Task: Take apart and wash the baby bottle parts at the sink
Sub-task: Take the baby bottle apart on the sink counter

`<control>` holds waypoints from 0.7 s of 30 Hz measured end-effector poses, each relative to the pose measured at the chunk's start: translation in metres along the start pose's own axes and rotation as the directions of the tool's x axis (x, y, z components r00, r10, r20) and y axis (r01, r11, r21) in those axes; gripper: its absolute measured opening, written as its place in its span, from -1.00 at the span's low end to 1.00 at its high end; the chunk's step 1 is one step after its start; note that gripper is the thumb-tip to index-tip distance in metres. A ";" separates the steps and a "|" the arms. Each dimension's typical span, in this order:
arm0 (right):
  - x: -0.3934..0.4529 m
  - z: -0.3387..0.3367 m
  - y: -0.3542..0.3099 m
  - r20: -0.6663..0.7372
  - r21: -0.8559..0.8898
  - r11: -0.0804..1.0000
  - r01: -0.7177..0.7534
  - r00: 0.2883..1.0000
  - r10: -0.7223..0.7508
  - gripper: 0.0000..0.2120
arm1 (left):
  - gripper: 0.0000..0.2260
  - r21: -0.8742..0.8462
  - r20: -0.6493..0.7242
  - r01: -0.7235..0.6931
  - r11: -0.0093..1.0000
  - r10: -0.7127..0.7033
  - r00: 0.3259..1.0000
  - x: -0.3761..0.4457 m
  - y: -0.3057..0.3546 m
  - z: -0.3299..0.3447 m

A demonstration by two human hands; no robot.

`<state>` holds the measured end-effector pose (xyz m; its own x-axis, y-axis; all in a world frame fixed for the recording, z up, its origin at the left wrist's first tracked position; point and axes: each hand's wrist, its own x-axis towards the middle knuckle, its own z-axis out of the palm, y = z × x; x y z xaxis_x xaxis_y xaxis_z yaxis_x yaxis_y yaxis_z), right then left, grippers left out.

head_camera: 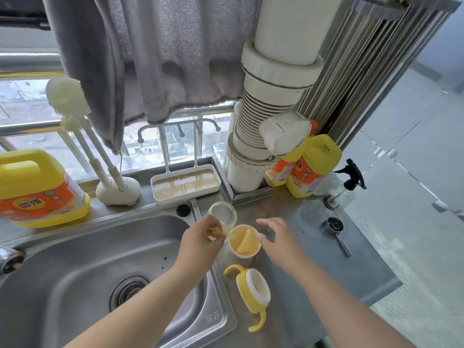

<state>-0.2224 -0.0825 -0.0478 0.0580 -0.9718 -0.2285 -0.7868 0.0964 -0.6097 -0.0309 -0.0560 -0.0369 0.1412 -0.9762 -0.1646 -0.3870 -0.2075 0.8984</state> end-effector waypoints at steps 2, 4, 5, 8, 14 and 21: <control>-0.003 -0.001 0.004 -0.018 0.027 1.000 -0.004 1.000 0.004 -0.69 | -0.85 -0.008 -0.044 0.006 1.000 -0.007 0.999 0.000 -0.002 0.009; -0.006 -0.001 0.008 -0.025 0.038 0.999 -0.002 1.000 0.003 -0.70 | -0.85 -0.005 -0.082 0.048 0.999 -0.048 0.995 0.001 -0.007 0.020; -0.008 -0.001 0.010 -0.024 0.044 0.999 -0.003 1.000 0.004 -0.70 | -0.85 -0.001 -0.093 0.071 0.997 -0.071 0.993 0.001 -0.010 0.026; -0.012 0.000 0.015 -0.024 0.055 0.998 -0.006 1.000 0.007 -0.70 | -0.88 -0.006 -0.068 0.152 0.988 -0.152 0.986 0.000 -0.021 0.042; -0.018 -0.001 0.019 0.014 0.085 0.996 -0.008 1.000 0.007 -0.73 | -0.71 -0.023 -0.003 0.227 0.974 -0.227 0.974 0.004 -0.034 0.049; -0.014 0.007 0.005 0.086 0.126 0.992 0.027 0.996 -0.038 -0.72 | -0.64 -0.027 0.078 0.244 0.969 -0.242 0.967 0.005 -0.040 0.036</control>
<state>-0.2232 -0.0667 -0.0530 0.1399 -0.9527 -0.2697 -0.7011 0.0970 -0.7065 -0.0477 -0.0554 -0.0881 0.1590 -0.8990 -0.4080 -0.3161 -0.4378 0.8417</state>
